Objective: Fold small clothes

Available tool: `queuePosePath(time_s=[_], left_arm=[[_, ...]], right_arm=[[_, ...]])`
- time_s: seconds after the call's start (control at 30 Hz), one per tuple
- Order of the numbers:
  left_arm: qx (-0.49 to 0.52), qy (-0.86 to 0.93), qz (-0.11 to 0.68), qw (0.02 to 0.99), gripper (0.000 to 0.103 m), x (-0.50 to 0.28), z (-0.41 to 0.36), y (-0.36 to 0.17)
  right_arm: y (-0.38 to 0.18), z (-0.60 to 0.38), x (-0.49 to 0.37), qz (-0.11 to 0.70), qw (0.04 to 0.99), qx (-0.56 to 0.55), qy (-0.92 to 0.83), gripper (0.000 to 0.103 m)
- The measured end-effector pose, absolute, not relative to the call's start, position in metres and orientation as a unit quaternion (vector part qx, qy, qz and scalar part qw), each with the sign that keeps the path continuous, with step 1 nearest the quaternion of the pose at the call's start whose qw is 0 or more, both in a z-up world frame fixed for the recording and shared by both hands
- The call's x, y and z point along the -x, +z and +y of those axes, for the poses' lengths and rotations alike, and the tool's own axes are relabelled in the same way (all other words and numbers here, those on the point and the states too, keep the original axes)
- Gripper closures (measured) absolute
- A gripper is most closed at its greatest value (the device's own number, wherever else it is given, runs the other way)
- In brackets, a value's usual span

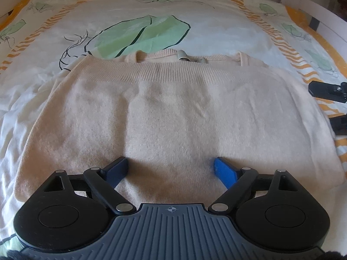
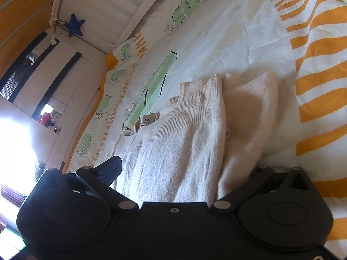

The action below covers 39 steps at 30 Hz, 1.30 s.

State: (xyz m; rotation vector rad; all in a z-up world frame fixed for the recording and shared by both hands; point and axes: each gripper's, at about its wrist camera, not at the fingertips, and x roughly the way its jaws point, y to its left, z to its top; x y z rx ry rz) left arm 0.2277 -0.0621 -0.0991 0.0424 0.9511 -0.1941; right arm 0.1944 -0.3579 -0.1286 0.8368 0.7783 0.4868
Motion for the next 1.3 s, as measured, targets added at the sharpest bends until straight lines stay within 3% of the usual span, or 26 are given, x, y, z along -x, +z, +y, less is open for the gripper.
queuePosePath(time_s=[0.57,0.67,0.83,1.3], left_arm=[[-0.019,-0.08,0.432,0.898,0.021,-0.198,-0.041,-0.072],[-0.015,-0.079,0.435,0.897,0.021,-0.191,-0.031,-0.067],[-0.012,-0.073,0.434,0.898,0.021,-0.184,-0.013,-0.06],[0.007,-0.082,0.421,0.903,0.021,-0.175,0.036,-0.045]], right_arm=[[-0.13,-0.362,-0.194,0.365,0.806,-0.409,0.223,0.003],[-0.131,-0.365,-0.19,0.368,0.81,-0.408,0.207,0.017],[-0.135,-0.372,-0.183,0.375,0.805,-0.428,0.167,0.067],[-0.109,-0.351,-0.174,0.399,0.821,-0.394,0.106,0.072]])
